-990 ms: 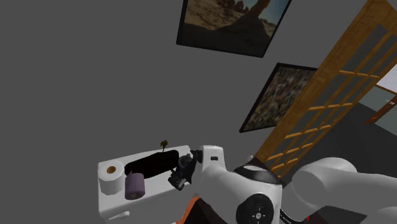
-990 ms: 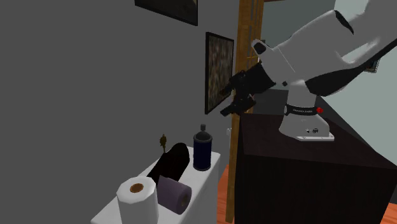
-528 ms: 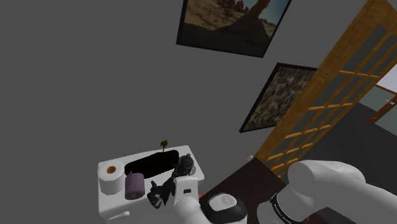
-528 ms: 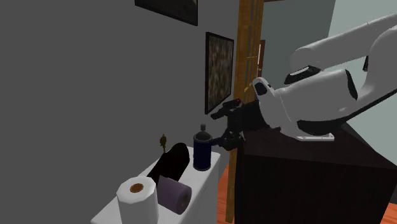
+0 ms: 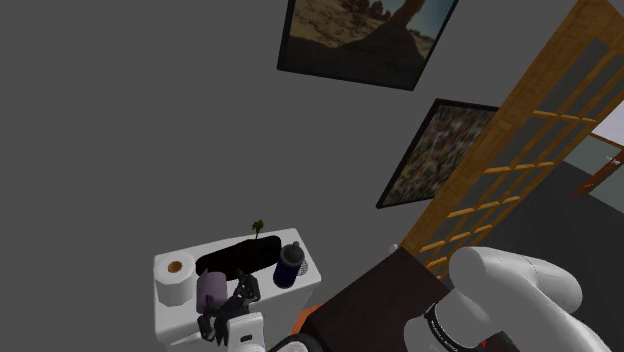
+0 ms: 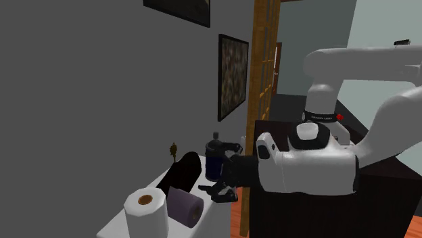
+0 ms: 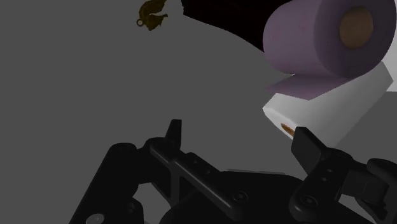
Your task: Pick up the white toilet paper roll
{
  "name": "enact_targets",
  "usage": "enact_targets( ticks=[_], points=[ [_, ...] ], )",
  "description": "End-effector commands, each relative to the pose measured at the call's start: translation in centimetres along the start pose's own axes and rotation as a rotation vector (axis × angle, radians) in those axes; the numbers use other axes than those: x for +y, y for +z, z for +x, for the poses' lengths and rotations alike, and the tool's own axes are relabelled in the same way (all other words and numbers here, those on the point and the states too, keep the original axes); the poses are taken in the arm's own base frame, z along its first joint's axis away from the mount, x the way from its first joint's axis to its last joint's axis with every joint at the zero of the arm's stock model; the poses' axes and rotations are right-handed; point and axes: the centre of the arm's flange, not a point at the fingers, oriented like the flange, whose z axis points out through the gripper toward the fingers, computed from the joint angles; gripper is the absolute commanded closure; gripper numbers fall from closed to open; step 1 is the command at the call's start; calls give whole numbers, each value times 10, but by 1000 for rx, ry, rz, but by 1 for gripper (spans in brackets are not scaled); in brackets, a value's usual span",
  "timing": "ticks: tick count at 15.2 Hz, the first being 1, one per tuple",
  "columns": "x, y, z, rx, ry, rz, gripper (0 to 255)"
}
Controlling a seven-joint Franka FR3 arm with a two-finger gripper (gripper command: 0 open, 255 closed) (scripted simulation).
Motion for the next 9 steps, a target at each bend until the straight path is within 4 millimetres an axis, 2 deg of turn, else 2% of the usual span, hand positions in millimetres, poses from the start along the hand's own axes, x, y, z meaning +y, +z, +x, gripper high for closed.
enact_targets(
  ticks=[1, 6, 9],
  points=[
    [-28, 13, -12, 47, -16, -33, 0],
    [-90, 53, -33, 156, -50, -108, 0],
    [-99, 57, -45, 156, -50, -108, 0]
  ],
)
